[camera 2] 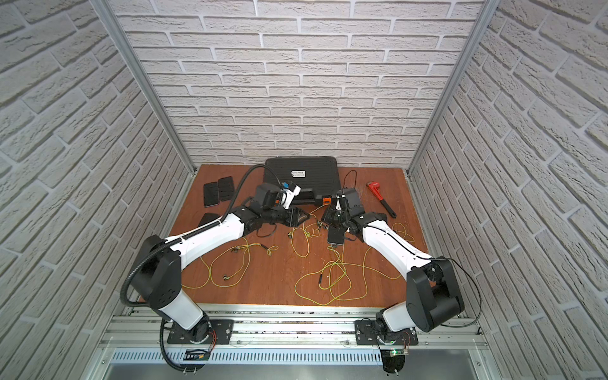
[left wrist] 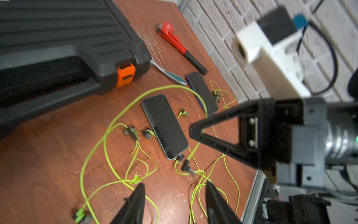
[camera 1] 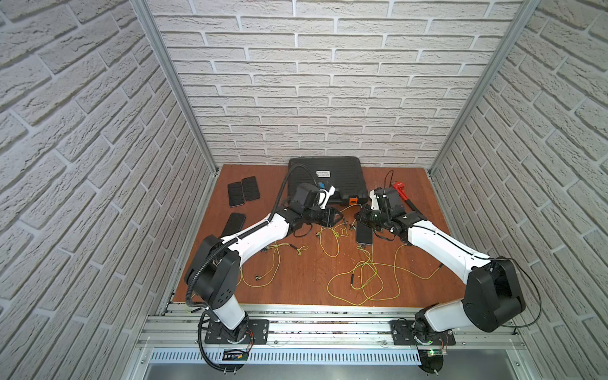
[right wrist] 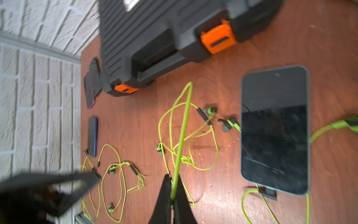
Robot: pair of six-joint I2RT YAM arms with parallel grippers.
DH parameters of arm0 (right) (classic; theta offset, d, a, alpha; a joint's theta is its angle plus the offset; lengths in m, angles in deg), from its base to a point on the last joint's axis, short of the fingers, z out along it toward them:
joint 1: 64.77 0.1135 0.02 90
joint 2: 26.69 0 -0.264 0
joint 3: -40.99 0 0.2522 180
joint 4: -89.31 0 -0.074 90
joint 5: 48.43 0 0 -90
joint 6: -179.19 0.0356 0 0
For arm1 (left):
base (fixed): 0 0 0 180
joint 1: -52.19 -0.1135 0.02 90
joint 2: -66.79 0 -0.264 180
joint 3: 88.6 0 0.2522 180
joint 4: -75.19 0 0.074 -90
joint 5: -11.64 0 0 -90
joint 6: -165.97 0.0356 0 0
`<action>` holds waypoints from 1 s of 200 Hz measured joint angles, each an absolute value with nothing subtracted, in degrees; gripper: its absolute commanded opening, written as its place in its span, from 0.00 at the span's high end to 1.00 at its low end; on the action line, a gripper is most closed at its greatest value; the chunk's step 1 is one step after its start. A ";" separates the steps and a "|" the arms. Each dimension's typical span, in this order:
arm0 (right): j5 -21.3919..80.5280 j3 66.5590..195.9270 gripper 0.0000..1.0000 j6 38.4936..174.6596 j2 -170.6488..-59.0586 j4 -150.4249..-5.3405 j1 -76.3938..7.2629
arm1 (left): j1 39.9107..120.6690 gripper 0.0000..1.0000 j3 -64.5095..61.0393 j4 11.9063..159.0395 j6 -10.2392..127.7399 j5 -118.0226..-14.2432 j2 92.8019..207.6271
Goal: Plug wired earphones into phones
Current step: Pick up the wired earphone from the center of the board.
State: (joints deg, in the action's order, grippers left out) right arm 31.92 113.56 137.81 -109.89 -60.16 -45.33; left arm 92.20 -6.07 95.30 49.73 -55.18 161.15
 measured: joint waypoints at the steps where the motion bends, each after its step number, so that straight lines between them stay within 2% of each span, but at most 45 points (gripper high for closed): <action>1: 32.09 113.56 0.94 137.94 -109.89 -60.09 -45.33 | 92.33 0.43 -6.07 95.35 49.80 -55.23 161.17; 49: 34.91 113.58 0.94 143.41 -109.52 -59.52 -44.78 | 95.02 0.40 -4.73 95.59 51.83 -56.41 166.60; 83: 35.13 113.58 0.94 144.52 -109.49 -59.52 -44.06 | 95.02 0.45 -2.85 95.83 51.79 -56.32 169.79; 155: 35.28 113.58 0.94 144.94 -109.49 -59.59 -43.60 | 95.59 0.45 -0.86 95.33 51.00 -54.88 171.14; 174: 35.28 113.58 0.95 144.94 -109.49 -59.61 -43.53 | 95.78 0.49 0.56 95.59 50.89 -54.85 172.28; 200: 35.28 113.58 0.94 144.92 -109.49 -59.61 -43.51 | 95.98 0.63 1.32 96.13 50.89 -54.90 173.70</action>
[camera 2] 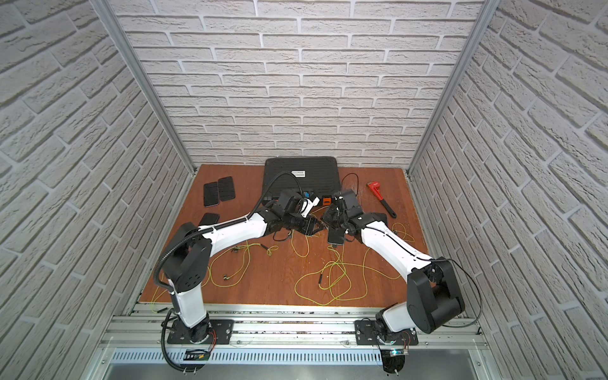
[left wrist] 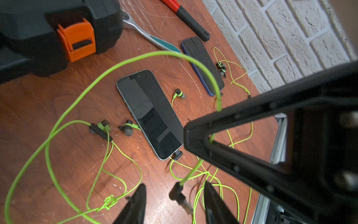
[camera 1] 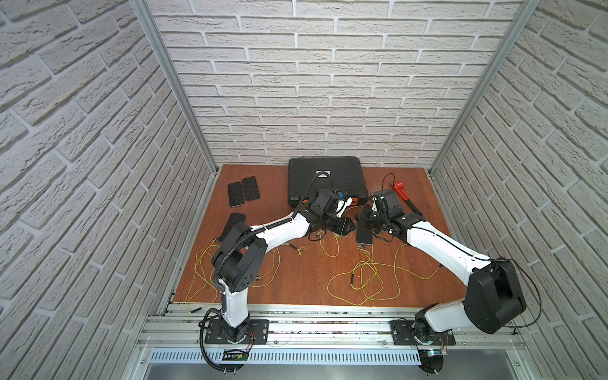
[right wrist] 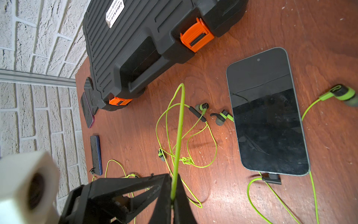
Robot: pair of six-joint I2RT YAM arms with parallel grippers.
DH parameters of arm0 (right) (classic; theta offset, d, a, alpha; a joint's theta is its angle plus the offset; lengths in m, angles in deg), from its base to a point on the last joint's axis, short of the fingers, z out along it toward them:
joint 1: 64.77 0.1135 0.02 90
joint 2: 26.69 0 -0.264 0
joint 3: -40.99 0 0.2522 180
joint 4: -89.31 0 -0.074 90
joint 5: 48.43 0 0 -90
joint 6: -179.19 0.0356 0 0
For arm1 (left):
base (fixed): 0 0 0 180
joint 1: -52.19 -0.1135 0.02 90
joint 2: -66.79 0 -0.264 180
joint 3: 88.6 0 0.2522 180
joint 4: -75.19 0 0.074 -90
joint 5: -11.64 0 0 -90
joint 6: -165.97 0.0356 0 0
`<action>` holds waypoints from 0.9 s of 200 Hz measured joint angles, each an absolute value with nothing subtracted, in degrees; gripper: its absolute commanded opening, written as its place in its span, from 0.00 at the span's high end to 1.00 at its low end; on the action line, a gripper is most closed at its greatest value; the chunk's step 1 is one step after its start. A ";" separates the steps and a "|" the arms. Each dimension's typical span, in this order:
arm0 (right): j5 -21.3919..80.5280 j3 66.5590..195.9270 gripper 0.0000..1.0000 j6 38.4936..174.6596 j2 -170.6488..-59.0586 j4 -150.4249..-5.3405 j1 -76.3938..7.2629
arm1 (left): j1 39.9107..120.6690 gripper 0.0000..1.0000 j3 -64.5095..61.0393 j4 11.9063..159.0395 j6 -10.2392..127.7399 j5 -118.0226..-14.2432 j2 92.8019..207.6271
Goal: Plug wired earphones into phones
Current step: Pick up the wired earphone from the center of the board.
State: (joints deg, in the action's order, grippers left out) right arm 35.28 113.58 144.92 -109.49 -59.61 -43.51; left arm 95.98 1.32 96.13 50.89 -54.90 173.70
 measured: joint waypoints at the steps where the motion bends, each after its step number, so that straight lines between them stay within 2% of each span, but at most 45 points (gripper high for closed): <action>1: 35.26 113.58 0.94 144.92 -109.49 -59.61 -43.51 | 95.98 0.63 1.34 96.20 50.85 -54.92 173.74; 25: 35.28 113.58 0.94 144.89 -109.49 -59.61 -43.51 | 96.00 0.72 1.69 97.12 50.96 -54.99 174.31; 39: 35.28 113.58 0.94 144.85 -109.49 -59.61 -43.51 | 96.00 0.74 1.71 97.66 51.02 -55.03 174.31; 69: 35.28 113.60 0.94 144.76 -109.49 -59.61 -43.49 | 96.00 0.87 1.71 98.71 51.63 -55.20 174.31; 180: 35.28 114.45 0.94 142.73 -109.49 -58.23 -43.49 | 95.63 1.00 1.71 98.01 51.87 -55.51 174.31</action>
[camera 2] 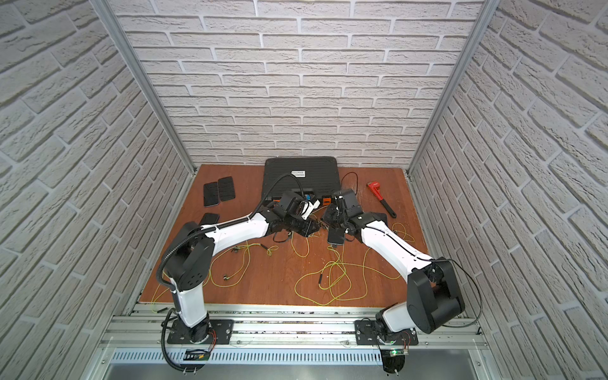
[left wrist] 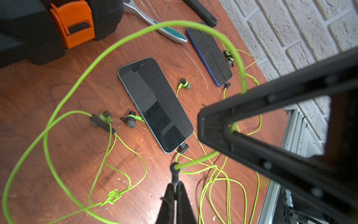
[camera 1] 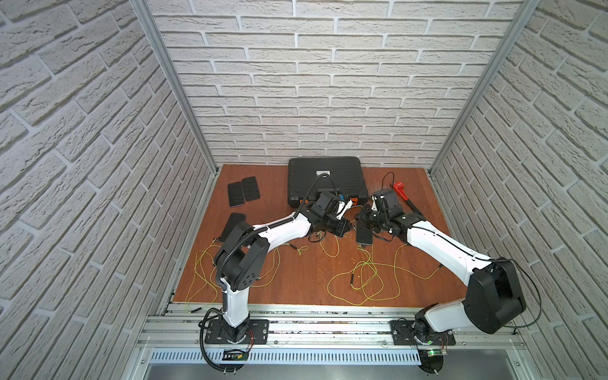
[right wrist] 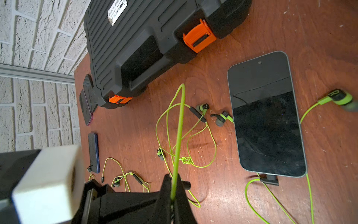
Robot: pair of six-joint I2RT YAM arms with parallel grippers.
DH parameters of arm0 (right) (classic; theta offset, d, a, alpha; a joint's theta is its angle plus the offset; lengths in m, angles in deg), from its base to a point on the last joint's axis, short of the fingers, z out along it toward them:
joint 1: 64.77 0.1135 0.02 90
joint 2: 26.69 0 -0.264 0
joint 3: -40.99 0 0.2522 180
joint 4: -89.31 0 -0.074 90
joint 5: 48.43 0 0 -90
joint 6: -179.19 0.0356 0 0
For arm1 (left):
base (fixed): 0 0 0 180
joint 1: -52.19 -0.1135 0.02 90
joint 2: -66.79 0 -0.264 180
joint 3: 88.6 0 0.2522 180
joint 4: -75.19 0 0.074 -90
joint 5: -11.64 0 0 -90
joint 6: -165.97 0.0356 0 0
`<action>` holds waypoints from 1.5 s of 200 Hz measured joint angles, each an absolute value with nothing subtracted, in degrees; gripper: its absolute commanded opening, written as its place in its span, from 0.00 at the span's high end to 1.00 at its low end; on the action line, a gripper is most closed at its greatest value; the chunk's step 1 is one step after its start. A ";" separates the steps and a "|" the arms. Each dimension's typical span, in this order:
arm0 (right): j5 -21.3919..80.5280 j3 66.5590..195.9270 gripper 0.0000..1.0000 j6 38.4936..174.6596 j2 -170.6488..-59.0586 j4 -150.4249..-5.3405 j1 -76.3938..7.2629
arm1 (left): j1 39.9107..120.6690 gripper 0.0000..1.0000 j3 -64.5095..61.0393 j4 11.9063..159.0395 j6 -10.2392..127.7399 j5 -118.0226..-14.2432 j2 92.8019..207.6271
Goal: Plug wired earphones into phones
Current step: Pick up the wired earphone from the center of the board.
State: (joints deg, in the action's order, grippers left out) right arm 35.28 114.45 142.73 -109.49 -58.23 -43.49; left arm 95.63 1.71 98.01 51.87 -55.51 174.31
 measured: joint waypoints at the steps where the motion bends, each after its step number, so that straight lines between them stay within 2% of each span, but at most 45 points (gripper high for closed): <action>1: 35.28 114.48 0.94 142.71 -109.49 -58.21 -43.49 | 95.63 1.00 1.71 97.99 51.87 -55.51 174.31; 32: 35.11 114.61 0.91 141.99 -109.36 -57.42 -43.49 | 95.04 1.00 1.47 96.70 51.68 -55.16 174.31; 48: 34.65 115.02 0.78 141.00 -109.36 -56.44 -43.49 | 94.91 1.00 0.75 95.59 51.68 -55.05 174.11; 78: 31.72 120.33 0.36 135.78 -109.89 -50.52 -43.56 | 93.90 1.00 -1.02 93.93 51.00 -52.89 173.87; 91: 29.60 122.96 0.33 131.43 -110.02 -47.81 -44.01 | 92.88 1.00 -1.70 93.67 50.65 -51.38 173.76; 120: 19.92 124.01 0.37 120.28 -109.82 -44.09 -47.05 | 90.23 1.00 -2.31 93.71 50.74 -47.03 173.00; 163: 2.21 120.31 0.67 103.34 -110.22 -41.43 -54.99 | 86.76 1.00 -2.00 95.20 53.32 -36.34 171.51; 191: -6.86 120.31 0.69 94.58 -113.06 -41.43 -55.73 | 85.60 1.00 -0.58 99.68 56.79 -31.10 171.51; 201: -9.20 120.31 0.73 92.90 -114.28 -42.15 -55.71 | 85.36 1.00 0.12 101.03 58.04 -29.59 171.51; 223: -13.70 120.14 0.74 91.30 -116.40 -45.56 -55.64 | 85.27 1.00 0.80 102.56 59.65 -26.92 171.49; 275: -19.34 120.09 0.74 90.75 -118.94 -49.12 -55.53 | 85.25 1.00 0.97 103.94 62.36 -23.14 171.49; 300: -20.71 120.09 0.78 89.95 -119.50 -48.83 -55.53 | 85.23 1.00 1.08 104.48 63.50 -21.85 171.49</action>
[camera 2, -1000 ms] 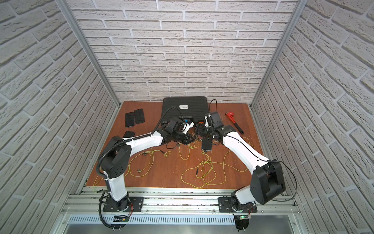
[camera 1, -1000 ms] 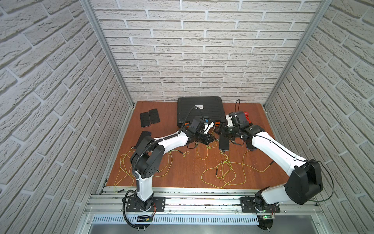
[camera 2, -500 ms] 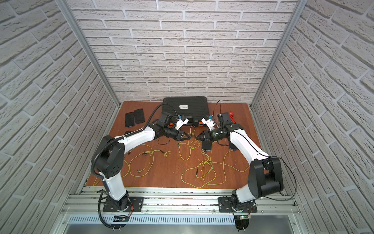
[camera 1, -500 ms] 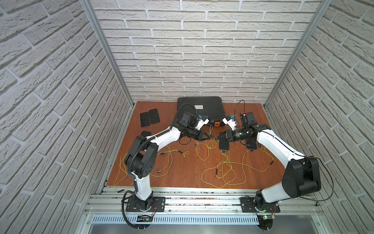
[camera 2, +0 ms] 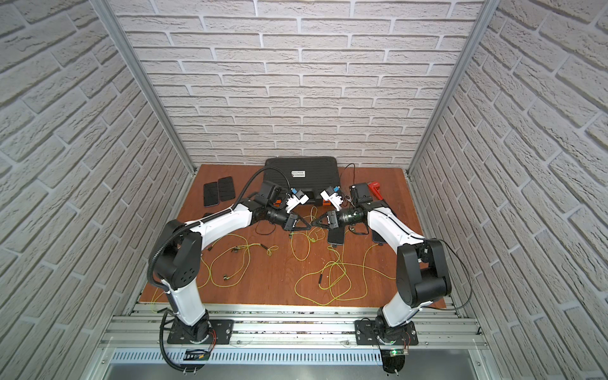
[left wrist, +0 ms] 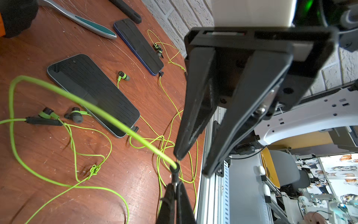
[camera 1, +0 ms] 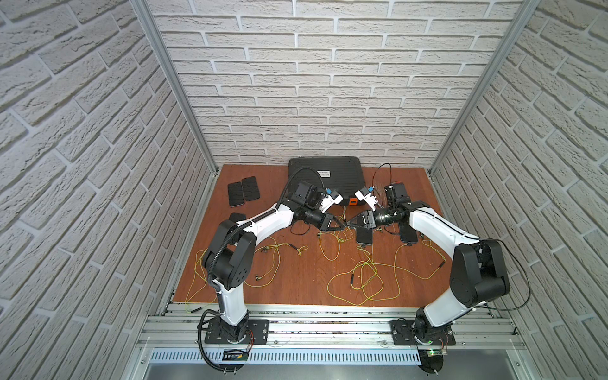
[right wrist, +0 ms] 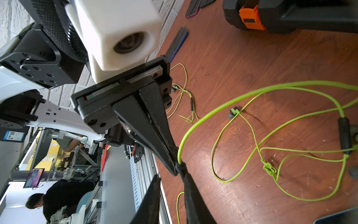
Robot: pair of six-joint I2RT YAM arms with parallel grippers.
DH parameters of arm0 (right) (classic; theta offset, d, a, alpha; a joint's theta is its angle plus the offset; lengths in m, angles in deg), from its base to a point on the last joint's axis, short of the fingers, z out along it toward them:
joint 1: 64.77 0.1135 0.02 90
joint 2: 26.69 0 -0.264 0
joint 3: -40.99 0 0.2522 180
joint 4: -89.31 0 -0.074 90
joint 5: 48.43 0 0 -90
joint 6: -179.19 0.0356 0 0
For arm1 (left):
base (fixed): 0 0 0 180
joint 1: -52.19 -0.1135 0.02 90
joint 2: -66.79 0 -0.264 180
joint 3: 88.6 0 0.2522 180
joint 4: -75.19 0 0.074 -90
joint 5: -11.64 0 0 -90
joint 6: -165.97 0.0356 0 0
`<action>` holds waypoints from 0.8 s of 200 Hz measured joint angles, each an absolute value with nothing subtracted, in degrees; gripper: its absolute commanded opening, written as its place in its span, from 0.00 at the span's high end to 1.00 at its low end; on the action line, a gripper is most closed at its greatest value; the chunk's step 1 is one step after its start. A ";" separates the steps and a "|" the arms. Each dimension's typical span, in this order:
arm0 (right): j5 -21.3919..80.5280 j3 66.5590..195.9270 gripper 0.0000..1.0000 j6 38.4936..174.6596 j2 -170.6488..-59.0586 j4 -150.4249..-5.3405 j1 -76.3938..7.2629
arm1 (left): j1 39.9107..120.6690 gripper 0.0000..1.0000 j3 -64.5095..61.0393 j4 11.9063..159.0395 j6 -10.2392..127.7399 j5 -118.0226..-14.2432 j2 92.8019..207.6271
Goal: Plug wired earphones into phones
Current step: Pick up the wired earphone from the center of the board.
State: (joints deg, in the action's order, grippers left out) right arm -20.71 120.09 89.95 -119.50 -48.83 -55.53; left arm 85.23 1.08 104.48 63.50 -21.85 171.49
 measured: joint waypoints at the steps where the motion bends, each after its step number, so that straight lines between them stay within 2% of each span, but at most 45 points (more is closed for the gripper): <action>1: -20.78 120.09 0.78 89.95 -119.53 -48.83 -55.53 | 85.23 1.00 1.08 104.48 63.52 -21.81 171.49; 63: -23.45 120.42 0.78 89.57 -121.89 -48.66 -55.53 | 85.07 1.00 2.02 105.66 65.03 -20.52 171.49; 86: -24.17 120.44 0.83 89.44 -122.28 -48.48 -55.53 | 85.03 1.00 2.02 105.66 65.07 -20.39 171.49; 160: -25.70 121.06 0.83 89.38 -122.85 -48.40 -55.42 | 85.03 1.00 2.02 105.71 65.97 -19.27 171.49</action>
